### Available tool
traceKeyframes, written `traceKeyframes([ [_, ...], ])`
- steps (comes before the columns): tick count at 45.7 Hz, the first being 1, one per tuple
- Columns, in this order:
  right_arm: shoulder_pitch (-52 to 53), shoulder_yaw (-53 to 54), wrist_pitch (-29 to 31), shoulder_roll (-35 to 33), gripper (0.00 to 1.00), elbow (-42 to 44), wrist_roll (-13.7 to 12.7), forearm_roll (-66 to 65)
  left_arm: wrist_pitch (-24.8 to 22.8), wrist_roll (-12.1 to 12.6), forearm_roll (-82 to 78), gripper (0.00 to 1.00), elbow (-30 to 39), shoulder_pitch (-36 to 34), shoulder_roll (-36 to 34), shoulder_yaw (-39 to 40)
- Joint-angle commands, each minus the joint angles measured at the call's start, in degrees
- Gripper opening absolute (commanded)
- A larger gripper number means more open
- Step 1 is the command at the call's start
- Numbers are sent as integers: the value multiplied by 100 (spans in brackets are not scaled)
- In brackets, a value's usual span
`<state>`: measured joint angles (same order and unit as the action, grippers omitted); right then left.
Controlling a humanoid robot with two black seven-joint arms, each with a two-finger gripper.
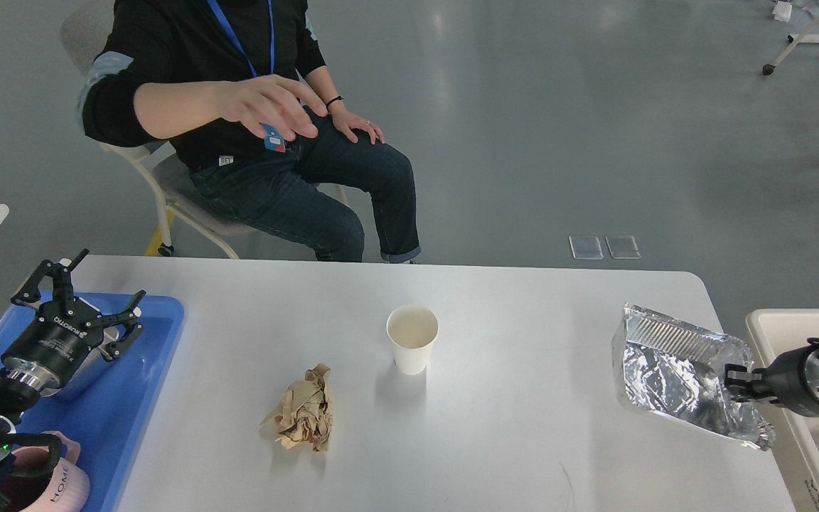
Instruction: Tidy desktop
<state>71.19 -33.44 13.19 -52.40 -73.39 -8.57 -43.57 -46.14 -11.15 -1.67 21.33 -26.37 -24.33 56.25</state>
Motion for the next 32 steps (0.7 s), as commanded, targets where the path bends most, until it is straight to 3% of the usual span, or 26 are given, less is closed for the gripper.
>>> traceKeyframes([
  [1, -140, 13, -202, 125, 0, 17, -5, 6, 0, -1, 0, 97, 2, 0, -10, 0],
  [22, -615, 84, -844, 565, 0, 79, -233, 736, 9, -1, 0, 97, 3, -44, -10, 0],
  [32, -668, -4, -1143, 547, 0, 79, -312, -449, 9, -1, -158, 97, 3, -88, -19, 0],
])
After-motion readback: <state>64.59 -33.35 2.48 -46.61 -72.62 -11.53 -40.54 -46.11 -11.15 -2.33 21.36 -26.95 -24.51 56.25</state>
